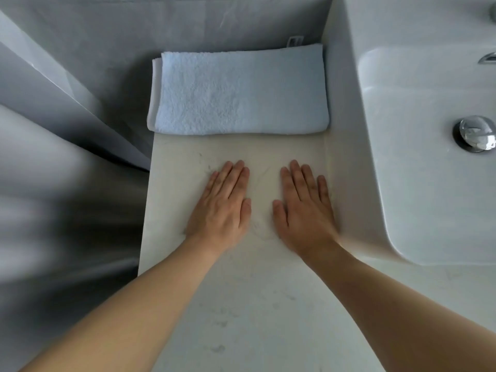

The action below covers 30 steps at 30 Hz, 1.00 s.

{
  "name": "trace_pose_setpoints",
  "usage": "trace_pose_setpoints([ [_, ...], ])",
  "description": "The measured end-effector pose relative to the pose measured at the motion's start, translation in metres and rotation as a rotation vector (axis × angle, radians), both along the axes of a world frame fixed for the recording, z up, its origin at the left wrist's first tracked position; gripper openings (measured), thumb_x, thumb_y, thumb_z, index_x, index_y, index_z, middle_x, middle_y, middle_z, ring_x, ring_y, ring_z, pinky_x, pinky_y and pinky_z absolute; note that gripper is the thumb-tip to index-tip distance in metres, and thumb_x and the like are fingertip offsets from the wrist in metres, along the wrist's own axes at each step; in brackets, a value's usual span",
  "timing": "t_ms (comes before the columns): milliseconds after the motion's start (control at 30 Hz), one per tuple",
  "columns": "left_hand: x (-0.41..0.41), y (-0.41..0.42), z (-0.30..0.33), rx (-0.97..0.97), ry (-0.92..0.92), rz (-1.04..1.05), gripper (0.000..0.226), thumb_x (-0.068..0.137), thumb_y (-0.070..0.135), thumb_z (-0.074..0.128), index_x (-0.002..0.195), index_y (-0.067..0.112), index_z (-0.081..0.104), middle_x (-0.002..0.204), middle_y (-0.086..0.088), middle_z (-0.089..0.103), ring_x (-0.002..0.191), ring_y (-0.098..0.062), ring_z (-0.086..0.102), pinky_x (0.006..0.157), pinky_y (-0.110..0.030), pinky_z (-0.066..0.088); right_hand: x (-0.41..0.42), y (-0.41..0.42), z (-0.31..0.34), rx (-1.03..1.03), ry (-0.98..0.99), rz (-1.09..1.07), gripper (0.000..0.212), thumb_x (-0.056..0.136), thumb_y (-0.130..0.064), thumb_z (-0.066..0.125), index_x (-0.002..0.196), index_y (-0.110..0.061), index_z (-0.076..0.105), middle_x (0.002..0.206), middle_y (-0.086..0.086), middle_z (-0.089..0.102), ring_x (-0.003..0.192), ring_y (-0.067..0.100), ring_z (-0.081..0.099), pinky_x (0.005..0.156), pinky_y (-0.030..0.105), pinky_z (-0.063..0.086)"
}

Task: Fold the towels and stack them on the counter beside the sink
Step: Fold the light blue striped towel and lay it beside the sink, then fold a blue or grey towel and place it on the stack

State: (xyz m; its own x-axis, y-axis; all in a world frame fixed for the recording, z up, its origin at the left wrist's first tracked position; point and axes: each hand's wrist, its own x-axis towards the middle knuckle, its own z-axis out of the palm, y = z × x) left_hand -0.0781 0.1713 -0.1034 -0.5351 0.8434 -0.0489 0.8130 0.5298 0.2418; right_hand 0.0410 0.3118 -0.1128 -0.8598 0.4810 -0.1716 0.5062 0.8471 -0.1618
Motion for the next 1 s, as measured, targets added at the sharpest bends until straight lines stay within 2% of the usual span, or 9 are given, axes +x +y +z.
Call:
trace_pose_setpoints([
  [167,0.001,0.001,0.001,0.023,-0.008,0.026,0.063,0.096,0.032,0.023,0.151,0.002,0.035,0.16,-0.013,0.029,0.15,-0.027,0.022,0.124,-0.042,0.012,0.001,-0.001,0.0,-0.016,0.032,0.0,0.068,0.094,-0.041,0.016,0.156,-0.015,0.007,0.164,0.004,0.0,0.15,0.02,-0.005,0.12,0.04,-0.01],
  [500,-0.003,-0.001,-0.013,0.063,0.011,0.025,0.058,0.098,0.028,0.031,0.15,0.003,0.037,0.159,-0.013,0.032,0.149,-0.028,0.026,0.123,-0.043,0.015,0.001,-0.001,-0.006,-0.05,0.158,-0.021,0.061,0.096,-0.037,0.023,0.152,-0.013,0.026,0.162,0.006,0.016,0.15,0.021,0.009,0.12,0.037,-0.005],
  [567,0.0,-0.001,-0.008,0.006,0.0,0.022,0.057,0.101,0.026,0.036,0.153,0.004,0.03,0.162,-0.012,0.024,0.151,-0.027,0.018,0.124,-0.041,0.008,0.021,-0.012,0.009,-0.14,0.179,-0.051,0.055,0.099,-0.03,0.031,0.15,-0.01,0.032,0.16,0.008,0.021,0.149,0.022,0.014,0.121,0.036,0.0],
  [667,0.021,-0.002,0.007,-0.055,-0.061,0.086,0.06,0.103,0.027,0.038,0.156,0.006,0.021,0.165,-0.01,0.013,0.153,-0.025,0.008,0.123,-0.036,0.002,0.075,-0.032,0.037,-0.261,0.228,-0.077,0.05,0.098,-0.024,0.043,0.144,-0.006,0.042,0.155,0.011,0.033,0.145,0.027,0.027,0.12,0.038,0.015],
  [767,0.078,-0.005,0.026,-0.018,-0.157,0.124,0.056,0.1,0.019,0.042,0.152,0.002,0.03,0.161,-0.016,0.025,0.149,-0.03,0.021,0.123,-0.037,0.012,0.135,-0.033,0.057,-0.271,0.117,-0.016,0.047,0.099,-0.024,0.047,0.144,-0.012,0.043,0.154,0.004,0.035,0.144,0.021,0.028,0.116,0.03,0.018],
  [833,0.123,0.003,0.037,0.004,-0.24,0.098,0.052,0.102,0.019,0.041,0.15,0.002,0.034,0.159,-0.015,0.029,0.148,-0.028,0.024,0.121,-0.036,0.018,0.17,-0.028,0.069,-0.289,0.095,-0.082,0.047,0.099,-0.026,0.045,0.145,-0.015,0.042,0.154,0.001,0.036,0.142,0.018,0.03,0.115,0.029,0.022],
  [900,0.163,0.017,0.049,0.002,-0.323,0.008,0.049,0.103,0.022,0.041,0.149,0.006,0.037,0.158,-0.009,0.032,0.146,-0.024,0.028,0.117,-0.036,0.027,0.205,-0.018,0.082,-0.292,0.087,-0.126,0.048,0.1,-0.027,0.045,0.146,-0.015,0.041,0.153,0.0,0.037,0.142,0.017,0.03,0.116,0.03,0.024],
  [1000,0.203,0.038,0.059,-0.044,-0.354,-0.188,0.047,0.103,0.024,0.039,0.149,0.013,0.038,0.157,0.0,0.033,0.141,-0.02,0.035,0.11,-0.04,0.037,0.252,0.004,0.095,-0.281,0.085,-0.168,0.049,0.099,-0.025,0.047,0.146,-0.015,0.04,0.153,-0.001,0.037,0.141,0.018,0.031,0.115,0.033,0.027],
])
